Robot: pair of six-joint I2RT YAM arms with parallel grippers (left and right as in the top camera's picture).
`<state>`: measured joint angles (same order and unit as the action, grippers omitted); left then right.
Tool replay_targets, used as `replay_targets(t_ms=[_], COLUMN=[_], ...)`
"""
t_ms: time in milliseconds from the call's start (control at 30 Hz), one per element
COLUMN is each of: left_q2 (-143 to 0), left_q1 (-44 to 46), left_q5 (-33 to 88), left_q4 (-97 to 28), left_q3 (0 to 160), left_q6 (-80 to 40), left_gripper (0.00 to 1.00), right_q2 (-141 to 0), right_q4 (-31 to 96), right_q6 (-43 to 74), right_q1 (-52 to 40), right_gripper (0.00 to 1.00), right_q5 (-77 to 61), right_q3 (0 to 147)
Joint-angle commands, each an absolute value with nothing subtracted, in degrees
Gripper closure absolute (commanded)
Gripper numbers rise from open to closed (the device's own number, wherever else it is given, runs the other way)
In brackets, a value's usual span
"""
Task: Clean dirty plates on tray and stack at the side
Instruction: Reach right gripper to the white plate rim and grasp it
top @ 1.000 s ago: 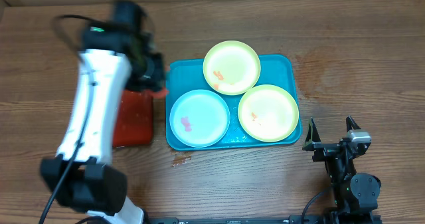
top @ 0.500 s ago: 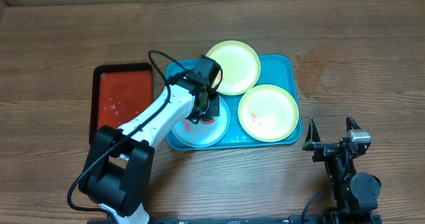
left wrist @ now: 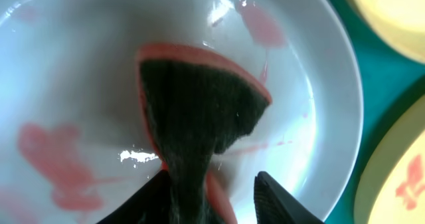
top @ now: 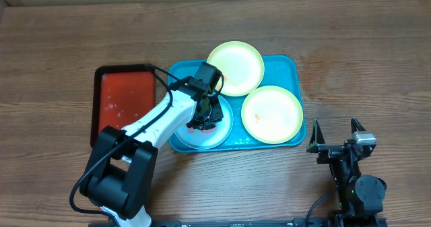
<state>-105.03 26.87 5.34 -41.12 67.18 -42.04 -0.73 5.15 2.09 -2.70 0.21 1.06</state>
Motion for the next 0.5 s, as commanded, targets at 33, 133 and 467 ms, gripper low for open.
replay_targets(t_ms=[33,133,467], left_q2=[-103.9,-103.4,-103.4], left_q1=[23.3,19.6,8.4], left_q5=[7.6,7.5,7.5], left_q4=[-47.9,-56.3,-67.4], left_q3=[74.0,82.5,99.4], left_q6=[-37.3,-34.5,-32.8], left_gripper=[0.54,0.53,0.2], right_q2=[-0.3,-0.3,-0.2], right_q4=[4.8,4.8,-6.2], right_q6=[1.9,1.9,7.0], right_q1=[-2.6,-2.6,-2.7], right_gripper=[0.0,0.0,0.0], right_q5=[-0.1,-0.1,-5.8], right_q3=[0.5,0.5,0.5])
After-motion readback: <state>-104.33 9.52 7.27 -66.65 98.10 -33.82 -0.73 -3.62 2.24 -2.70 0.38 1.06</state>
